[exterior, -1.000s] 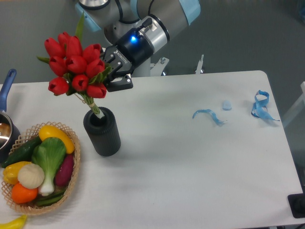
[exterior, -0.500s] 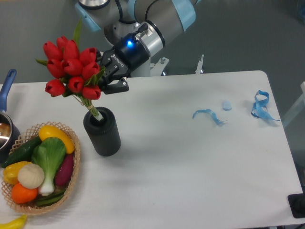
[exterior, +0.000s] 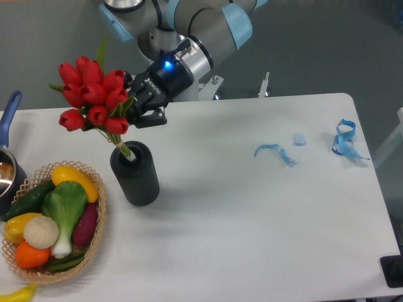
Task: Insert the flowers into the vase
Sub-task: 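Push the tulip stems down into the vase opening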
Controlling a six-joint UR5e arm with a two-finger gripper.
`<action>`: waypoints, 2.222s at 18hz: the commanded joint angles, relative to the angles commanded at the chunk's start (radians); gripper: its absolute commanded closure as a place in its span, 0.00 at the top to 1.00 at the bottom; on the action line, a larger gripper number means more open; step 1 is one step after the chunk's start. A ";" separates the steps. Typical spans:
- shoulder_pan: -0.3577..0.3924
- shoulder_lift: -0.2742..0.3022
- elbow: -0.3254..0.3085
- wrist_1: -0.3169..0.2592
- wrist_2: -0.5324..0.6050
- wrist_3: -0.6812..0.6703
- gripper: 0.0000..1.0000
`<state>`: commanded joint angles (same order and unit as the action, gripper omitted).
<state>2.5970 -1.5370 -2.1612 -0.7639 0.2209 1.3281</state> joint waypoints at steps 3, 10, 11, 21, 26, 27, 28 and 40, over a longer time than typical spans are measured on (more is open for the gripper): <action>0.002 -0.002 -0.029 0.002 0.002 0.035 0.11; 0.005 -0.041 -0.052 0.000 0.003 0.126 0.14; 0.006 -0.051 -0.058 0.000 0.003 0.141 0.15; 0.023 -0.084 -0.106 0.003 0.005 0.224 0.16; 0.028 -0.101 -0.118 0.005 0.006 0.262 0.19; 0.029 -0.104 -0.121 0.003 0.006 0.275 0.20; 0.035 -0.106 -0.126 0.003 0.006 0.282 0.22; 0.069 -0.110 -0.141 0.005 0.006 0.286 0.61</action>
<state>2.6661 -1.6475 -2.3025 -0.7593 0.2270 1.6138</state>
